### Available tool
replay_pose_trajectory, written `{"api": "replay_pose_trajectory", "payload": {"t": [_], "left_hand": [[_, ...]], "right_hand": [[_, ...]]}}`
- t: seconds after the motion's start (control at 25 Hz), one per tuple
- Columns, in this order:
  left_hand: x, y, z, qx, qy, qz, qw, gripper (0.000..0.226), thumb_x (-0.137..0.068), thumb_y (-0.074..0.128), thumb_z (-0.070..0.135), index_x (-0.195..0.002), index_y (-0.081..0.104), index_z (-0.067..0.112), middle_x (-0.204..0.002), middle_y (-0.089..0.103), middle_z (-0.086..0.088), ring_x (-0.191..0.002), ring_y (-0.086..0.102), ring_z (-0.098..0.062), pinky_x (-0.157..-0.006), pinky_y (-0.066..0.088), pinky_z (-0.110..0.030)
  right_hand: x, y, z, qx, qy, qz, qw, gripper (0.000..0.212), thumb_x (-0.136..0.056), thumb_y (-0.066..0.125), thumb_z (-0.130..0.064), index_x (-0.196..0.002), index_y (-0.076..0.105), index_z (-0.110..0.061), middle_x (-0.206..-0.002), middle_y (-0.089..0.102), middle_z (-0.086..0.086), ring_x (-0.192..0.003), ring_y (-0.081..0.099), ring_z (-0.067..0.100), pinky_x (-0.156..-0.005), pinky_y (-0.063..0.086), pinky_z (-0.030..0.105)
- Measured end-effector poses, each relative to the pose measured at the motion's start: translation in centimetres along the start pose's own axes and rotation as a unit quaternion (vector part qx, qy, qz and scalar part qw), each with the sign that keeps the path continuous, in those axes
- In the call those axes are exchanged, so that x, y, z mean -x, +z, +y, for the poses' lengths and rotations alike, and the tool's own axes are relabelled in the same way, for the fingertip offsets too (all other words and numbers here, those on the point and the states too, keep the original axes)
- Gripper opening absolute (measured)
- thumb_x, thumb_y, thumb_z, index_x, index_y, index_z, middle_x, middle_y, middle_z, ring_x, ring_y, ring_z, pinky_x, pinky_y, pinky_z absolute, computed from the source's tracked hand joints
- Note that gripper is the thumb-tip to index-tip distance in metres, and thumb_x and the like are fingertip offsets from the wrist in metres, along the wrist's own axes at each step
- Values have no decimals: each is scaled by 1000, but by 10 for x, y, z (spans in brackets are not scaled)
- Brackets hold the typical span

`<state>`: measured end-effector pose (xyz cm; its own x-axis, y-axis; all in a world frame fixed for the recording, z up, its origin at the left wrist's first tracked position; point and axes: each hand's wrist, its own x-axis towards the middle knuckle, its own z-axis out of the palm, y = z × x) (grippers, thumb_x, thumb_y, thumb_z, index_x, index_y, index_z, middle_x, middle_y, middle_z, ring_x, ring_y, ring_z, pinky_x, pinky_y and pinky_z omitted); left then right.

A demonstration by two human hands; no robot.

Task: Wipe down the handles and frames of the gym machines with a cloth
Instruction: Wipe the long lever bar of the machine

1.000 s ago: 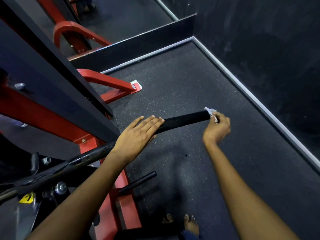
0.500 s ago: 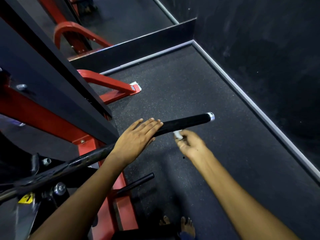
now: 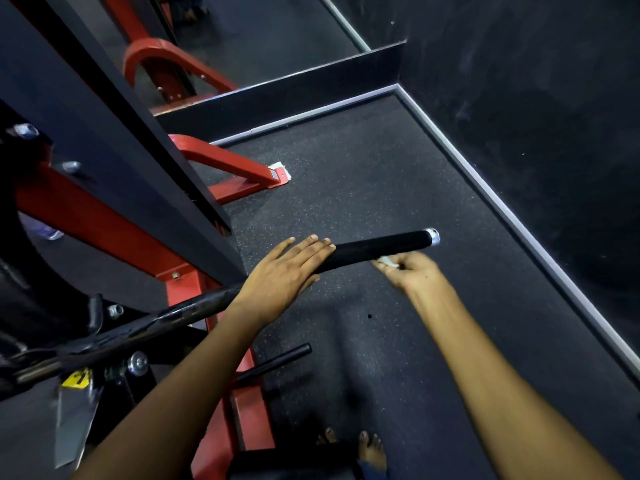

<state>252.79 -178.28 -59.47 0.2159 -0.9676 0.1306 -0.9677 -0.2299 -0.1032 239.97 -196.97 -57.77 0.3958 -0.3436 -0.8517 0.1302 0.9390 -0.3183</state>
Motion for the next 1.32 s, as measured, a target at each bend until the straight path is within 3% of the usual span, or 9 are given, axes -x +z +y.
{"api": "replay_pose_trajectory", "payload": {"t": [0.12,0.32,0.52,0.64,0.88,1.0,1.08,1.2,1.32], "left_hand": [[19,-4,-8,21,-32,-13,999,51,-98,30,38,-146,31,18,-146,46,0,-136,42,-17,-111,23,-33],[60,-13,-27,23,-80,-18,996,53,-98,29,42,-146,31,20,-146,47,-1,-134,44,-20,-109,24,-34],[73,-15,-27,19,-106,-19,994,52,-97,31,40,-144,36,17,-143,50,-3,-133,46,-22,-108,26,-35],[73,-17,-26,18,-110,-19,994,53,-97,30,41,-143,40,17,-141,52,-4,-132,47,-22,-108,25,-35],[74,-17,-25,14,-124,-12,992,53,-96,30,41,-140,45,16,-138,54,-3,-130,49,-22,-107,25,-35],[75,-17,-25,11,-124,-14,992,54,-96,31,43,-139,46,16,-137,55,-4,-129,50,-23,-107,25,-35],[75,-16,-25,12,-134,-17,991,54,-95,30,45,-139,46,16,-136,56,-5,-129,51,-23,-106,26,-35],[76,-15,-26,15,-153,-23,988,56,-96,26,48,-136,50,16,-134,58,-6,-127,52,-24,-106,27,-36],[78,-16,-25,13,-165,-34,986,61,-99,18,51,-133,54,16,-133,58,-6,-127,52,-24,-106,28,-37]], "right_hand": [[5,4,-3,-22,-53,26,998,31,-94,27,4,-116,50,6,-147,36,14,-136,32,26,-114,25,36],[23,17,38,9,33,11,999,43,-94,21,10,-135,33,14,-141,38,28,-132,37,38,-114,19,46],[16,18,47,-51,21,1,999,16,-96,39,-3,-88,52,2,-93,55,18,-129,43,31,-110,34,44],[29,36,77,21,43,-54,997,26,-93,25,14,-83,47,3,-120,52,29,-135,34,36,-111,28,48],[29,29,78,-84,35,-40,995,20,-95,32,7,-97,52,8,-123,52,21,-123,47,30,-113,27,40],[55,32,90,106,26,-90,990,22,-93,31,12,-88,52,8,-102,55,28,-91,59,32,-99,47,38],[60,22,69,264,-133,-29,955,20,-91,42,10,-97,61,10,-102,64,20,-83,65,27,-76,57,24],[44,1,34,450,-462,131,753,33,-93,44,2,-123,58,-1,-121,61,12,-113,57,25,-91,42,15],[27,-7,61,631,-474,-26,614,45,-102,33,-18,-147,27,-20,-157,16,0,-145,11,16,-117,9,31]]}}
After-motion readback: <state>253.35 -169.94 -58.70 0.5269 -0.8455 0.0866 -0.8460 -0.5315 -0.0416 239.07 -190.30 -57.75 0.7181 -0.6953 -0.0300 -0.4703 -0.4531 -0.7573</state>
